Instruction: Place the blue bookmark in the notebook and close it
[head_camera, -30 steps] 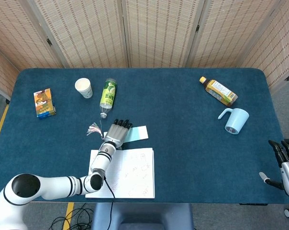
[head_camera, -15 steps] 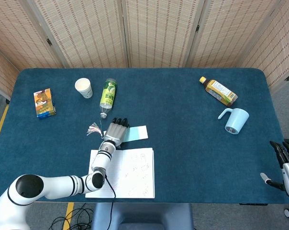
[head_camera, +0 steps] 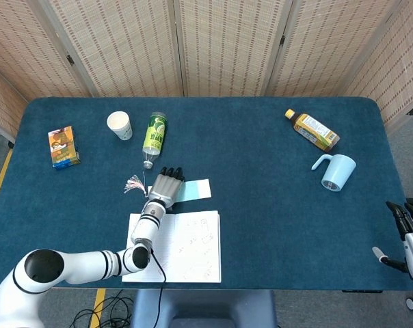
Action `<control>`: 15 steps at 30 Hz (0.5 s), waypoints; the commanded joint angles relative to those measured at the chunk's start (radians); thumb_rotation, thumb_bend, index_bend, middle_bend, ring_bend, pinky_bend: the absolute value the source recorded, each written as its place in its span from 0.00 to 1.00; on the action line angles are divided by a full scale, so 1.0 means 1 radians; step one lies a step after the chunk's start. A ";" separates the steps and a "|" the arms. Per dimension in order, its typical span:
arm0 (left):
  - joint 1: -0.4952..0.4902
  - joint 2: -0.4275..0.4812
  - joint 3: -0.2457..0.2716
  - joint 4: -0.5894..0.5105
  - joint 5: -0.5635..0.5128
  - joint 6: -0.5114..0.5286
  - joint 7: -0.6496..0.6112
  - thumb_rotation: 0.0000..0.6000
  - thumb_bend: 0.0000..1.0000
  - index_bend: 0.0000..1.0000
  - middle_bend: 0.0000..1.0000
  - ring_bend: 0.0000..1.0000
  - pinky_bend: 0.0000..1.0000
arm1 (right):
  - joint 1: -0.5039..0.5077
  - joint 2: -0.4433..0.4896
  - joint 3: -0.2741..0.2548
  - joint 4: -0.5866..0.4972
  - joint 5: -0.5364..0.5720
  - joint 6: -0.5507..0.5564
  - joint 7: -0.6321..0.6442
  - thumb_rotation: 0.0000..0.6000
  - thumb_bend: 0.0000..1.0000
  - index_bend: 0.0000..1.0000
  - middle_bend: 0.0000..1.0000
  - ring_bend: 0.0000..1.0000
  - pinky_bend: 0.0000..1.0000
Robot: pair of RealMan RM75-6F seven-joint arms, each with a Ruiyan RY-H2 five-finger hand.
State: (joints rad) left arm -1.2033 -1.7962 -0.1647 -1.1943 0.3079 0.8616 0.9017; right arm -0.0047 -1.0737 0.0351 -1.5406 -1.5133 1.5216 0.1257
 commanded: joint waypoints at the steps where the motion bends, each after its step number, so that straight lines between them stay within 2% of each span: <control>1: 0.003 -0.001 -0.001 -0.001 0.015 0.001 -0.007 1.00 0.31 0.30 0.00 0.00 0.09 | 0.001 0.000 0.000 0.000 0.000 -0.001 0.000 1.00 0.11 0.04 0.13 0.04 0.12; 9: 0.014 0.009 -0.001 -0.014 0.077 -0.002 -0.036 1.00 0.31 0.33 0.00 0.00 0.09 | 0.002 -0.001 0.000 0.000 -0.001 -0.004 -0.001 1.00 0.11 0.04 0.13 0.04 0.12; 15: 0.032 0.059 -0.013 -0.053 0.167 -0.030 -0.106 1.00 0.31 0.35 0.01 0.00 0.09 | 0.004 -0.001 0.002 -0.003 -0.004 -0.004 -0.003 1.00 0.11 0.04 0.13 0.04 0.12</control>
State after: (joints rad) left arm -1.1789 -1.7555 -0.1730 -1.2322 0.4510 0.8433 0.8174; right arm -0.0004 -1.0747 0.0369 -1.5432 -1.5175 1.5174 0.1223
